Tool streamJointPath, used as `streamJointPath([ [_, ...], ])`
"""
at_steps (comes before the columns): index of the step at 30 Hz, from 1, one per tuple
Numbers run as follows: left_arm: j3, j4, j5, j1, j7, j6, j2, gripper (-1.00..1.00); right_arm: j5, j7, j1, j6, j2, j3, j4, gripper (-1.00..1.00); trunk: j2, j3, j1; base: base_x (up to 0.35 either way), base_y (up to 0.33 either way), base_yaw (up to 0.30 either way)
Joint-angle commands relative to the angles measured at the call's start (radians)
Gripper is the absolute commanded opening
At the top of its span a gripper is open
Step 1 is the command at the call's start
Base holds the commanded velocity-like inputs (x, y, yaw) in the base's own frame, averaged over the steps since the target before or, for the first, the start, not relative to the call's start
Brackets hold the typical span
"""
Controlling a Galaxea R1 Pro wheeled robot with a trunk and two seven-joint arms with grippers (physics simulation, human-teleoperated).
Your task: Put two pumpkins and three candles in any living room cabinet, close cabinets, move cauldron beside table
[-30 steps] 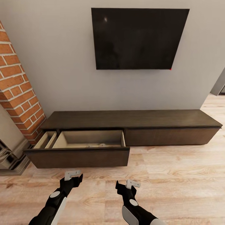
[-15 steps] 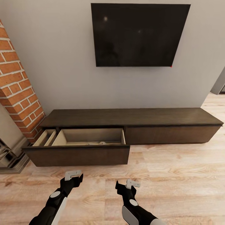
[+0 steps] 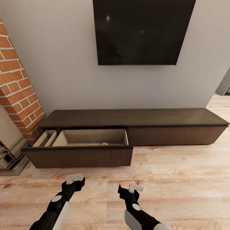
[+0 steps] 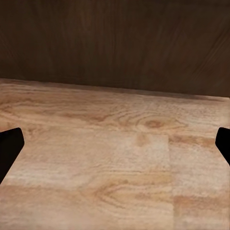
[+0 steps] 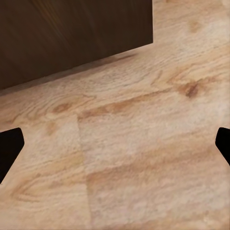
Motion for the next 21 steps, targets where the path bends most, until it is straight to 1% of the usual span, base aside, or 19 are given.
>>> streamJointPath([
  [1,0.000,0.000,0.000,0.000,0.000,0.000,0.000,1.00,0.000,0.000,0.000,0.000,0.000,0.000,0.000,1.00,-0.007,-0.003,0.004,0.000,0.000,0.000],
  [9,0.001,0.000,0.000,0.000,0.000,-0.001,0.001,1.00,0.001,-0.001,0.000,-0.005,0.000,0.001,-0.001,1.00,-0.063,-0.028,0.035,0.000,0.000,0.000],
  [12,0.001,0.000,0.000,0.000,0.000,-0.007,0.001,1.00,0.005,0.000,0.000,-0.029,0.000,0.002,-0.001,1.00,-0.084,-0.038,0.046,0.000,0.000,0.000],
  [15,0.001,0.000,0.000,0.000,0.001,-0.044,0.001,1.00,0.046,0.000,0.000,-0.057,0.000,0.001,-0.001,1.00,-0.105,-0.047,0.058,0.000,0.000,0.000],
  [18,0.001,0.000,-0.002,0.000,0.001,-0.075,0.001,1.00,0.133,-0.002,-0.007,-0.064,0.000,-0.004,-0.004,1.00,-0.126,-0.056,0.069,0.000,0.000,0.000],
  [19,0.001,0.000,-0.002,0.000,0.001,-0.077,0.001,1.00,0.146,-0.003,-0.009,-0.064,0.000,-0.004,-0.005,1.00,-0.133,-0.060,0.073,0.000,0.000,0.000],
  [20,0.000,0.000,-0.002,0.000,0.001,-0.081,0.001,1.00,0.181,-0.005,-0.014,-0.064,0.000,-0.005,-0.009,1.00,-0.140,-0.063,0.077,0.000,0.000,0.000],
  [21,0.000,0.000,-0.002,0.000,0.001,-0.082,0.001,1.00,0.190,-0.005,-0.016,-0.063,0.000,-0.005,-0.010,1.00,-0.147,-0.066,0.081,0.000,0.000,0.000],
])
